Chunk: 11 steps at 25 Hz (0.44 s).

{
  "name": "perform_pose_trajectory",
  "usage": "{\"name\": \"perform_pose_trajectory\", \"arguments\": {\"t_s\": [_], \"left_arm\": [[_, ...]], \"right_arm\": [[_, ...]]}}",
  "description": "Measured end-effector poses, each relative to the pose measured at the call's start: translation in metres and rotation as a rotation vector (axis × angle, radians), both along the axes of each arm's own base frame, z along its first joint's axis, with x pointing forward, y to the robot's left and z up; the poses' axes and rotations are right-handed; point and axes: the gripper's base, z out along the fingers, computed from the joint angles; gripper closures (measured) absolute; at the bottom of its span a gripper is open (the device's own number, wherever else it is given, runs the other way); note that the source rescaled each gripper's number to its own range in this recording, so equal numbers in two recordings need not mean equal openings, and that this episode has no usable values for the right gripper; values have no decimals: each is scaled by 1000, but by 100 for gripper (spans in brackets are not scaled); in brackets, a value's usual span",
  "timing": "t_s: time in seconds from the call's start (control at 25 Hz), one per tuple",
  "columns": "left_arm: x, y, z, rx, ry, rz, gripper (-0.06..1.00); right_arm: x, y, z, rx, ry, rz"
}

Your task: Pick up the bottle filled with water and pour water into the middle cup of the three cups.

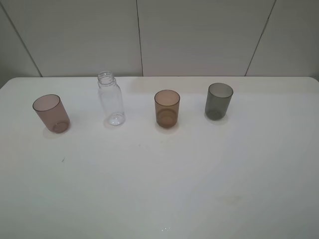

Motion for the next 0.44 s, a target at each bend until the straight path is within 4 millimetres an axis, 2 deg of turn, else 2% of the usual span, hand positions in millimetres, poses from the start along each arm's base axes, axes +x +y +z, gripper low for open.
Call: {"name": "perform_pose_trajectory", "arguments": {"t_s": [0.44], "left_arm": [[0,0,0,0,0,0,-6]], "right_arm": [[0,0,0,0,0,0]]}}
